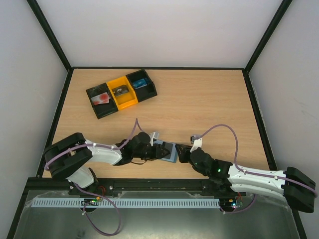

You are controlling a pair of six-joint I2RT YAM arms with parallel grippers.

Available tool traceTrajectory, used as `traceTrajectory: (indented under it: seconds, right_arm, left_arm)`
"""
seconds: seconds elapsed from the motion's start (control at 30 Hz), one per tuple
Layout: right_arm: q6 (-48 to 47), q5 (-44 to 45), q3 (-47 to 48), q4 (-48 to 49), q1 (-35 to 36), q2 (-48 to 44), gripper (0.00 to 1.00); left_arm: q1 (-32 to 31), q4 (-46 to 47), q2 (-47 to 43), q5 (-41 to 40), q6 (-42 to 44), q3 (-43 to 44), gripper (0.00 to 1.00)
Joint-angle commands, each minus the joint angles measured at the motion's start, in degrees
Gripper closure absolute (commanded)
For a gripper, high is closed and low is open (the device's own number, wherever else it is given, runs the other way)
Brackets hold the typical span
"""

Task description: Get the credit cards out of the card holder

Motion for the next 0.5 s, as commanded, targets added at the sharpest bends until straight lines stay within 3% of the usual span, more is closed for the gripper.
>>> traceTrajectory:
  seconds: [0.0, 0.47]
  right_arm:
    - [1.31, 0.09, 1.58, -0.68, 0.05, 0.07, 0.83]
    - [4.72, -5.16, 1.88, 4.39, 0.07, 5.88, 0.81]
  left_arm:
    - [-0.95, 5.56, 1.81, 2.07, -1.03, 0.14, 0.60]
    - [3.88, -9.53, -7.00, -5.42, 4.29, -1.59, 0.54]
